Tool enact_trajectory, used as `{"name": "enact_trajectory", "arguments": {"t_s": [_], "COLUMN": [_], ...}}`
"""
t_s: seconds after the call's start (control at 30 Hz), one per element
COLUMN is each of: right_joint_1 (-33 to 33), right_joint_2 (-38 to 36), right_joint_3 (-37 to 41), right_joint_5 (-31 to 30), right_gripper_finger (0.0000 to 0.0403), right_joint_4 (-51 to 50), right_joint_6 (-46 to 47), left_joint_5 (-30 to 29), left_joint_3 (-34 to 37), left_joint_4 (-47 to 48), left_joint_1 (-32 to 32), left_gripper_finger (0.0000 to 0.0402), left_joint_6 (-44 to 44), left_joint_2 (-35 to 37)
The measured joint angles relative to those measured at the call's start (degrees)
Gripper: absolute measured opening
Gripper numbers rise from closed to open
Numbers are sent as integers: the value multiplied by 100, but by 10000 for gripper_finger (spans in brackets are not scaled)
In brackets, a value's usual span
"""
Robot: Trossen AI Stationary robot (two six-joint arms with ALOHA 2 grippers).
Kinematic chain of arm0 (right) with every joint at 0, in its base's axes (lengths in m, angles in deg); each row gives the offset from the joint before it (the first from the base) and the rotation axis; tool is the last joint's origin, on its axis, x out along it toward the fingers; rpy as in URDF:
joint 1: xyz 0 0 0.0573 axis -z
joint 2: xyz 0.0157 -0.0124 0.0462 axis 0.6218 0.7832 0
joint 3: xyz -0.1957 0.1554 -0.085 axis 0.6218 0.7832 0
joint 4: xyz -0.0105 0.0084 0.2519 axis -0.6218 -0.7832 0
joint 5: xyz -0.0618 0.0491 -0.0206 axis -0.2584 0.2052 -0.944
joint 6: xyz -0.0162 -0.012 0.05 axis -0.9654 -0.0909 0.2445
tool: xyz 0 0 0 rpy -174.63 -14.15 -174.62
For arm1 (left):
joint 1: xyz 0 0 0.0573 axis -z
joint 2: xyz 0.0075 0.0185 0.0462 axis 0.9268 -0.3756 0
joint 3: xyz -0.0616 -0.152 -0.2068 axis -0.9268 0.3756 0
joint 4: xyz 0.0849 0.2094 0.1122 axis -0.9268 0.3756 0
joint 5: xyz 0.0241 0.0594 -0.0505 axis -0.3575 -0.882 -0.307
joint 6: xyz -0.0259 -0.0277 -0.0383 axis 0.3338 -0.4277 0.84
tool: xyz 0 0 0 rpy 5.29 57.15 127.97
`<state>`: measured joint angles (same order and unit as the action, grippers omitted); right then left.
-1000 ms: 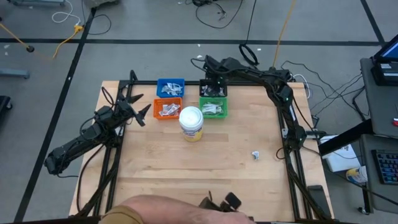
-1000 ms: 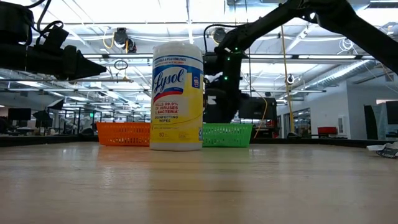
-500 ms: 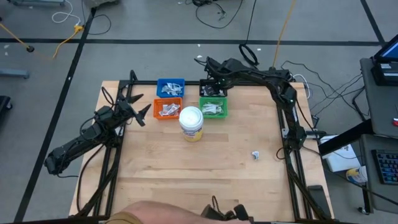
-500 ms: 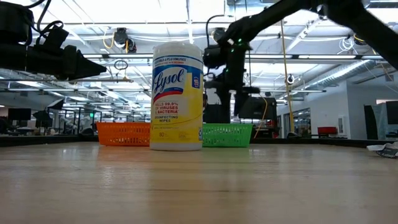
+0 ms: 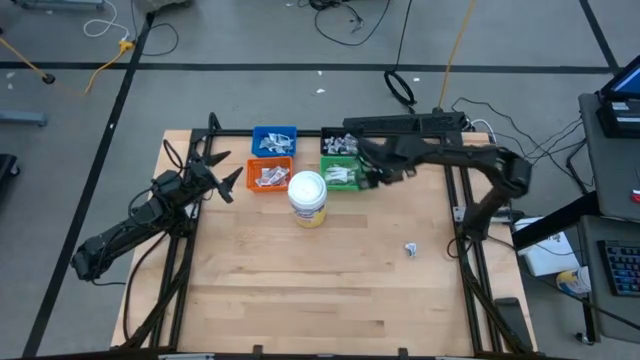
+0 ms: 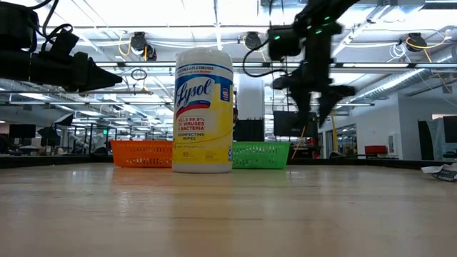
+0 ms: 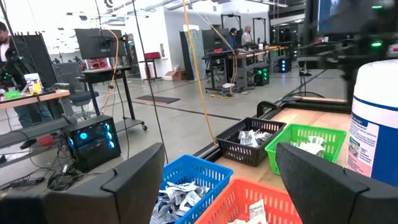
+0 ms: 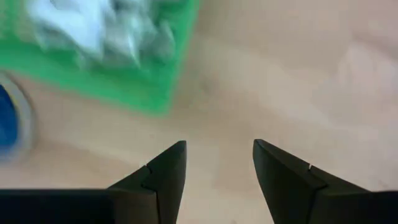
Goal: Pick & Place First Aid Supplies
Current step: Put the black towelette pack into the black bin
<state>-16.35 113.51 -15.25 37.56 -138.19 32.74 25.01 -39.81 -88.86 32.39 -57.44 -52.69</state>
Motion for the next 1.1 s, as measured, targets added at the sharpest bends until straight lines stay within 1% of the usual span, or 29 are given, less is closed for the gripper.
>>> {"name": "enact_trajectory", "arguments": {"t_s": [0.23,0.4,0.5,0.63,0.77,0.9,1.1], "right_joint_1": [-983,-1729,-2160,-2703,-3116,-3310,-3482], "right_joint_2": [-1069,-1586,-1832,-2011,-2027,-1950,-1946], "right_joint_3": [1382,2096,2437,2768,2960,3183,3585], "right_joint_5": [24,45,243,480,496,628,647], "right_gripper_finger": [177,177,177,173,172,171,171], "right_joint_4": [11,16,24,40,123,509,1219], "right_joint_6": [1025,1801,2192,2559,2759,2752,2776], "left_joint_5": [2,2,2,2,2,2,2], "left_joint_3": [-2,0,0,-1,1,-2,-1], "left_joint_4": [0,0,0,0,0,0,0], "left_joint_1": [0,0,0,0,2,0,0], "left_gripper_finger": [310,310,310,310,310,310,310], "left_joint_6": [0,0,0,0,0,0,0], "left_joint_2": [-1,0,0,-2,-1,-2,-1]}}
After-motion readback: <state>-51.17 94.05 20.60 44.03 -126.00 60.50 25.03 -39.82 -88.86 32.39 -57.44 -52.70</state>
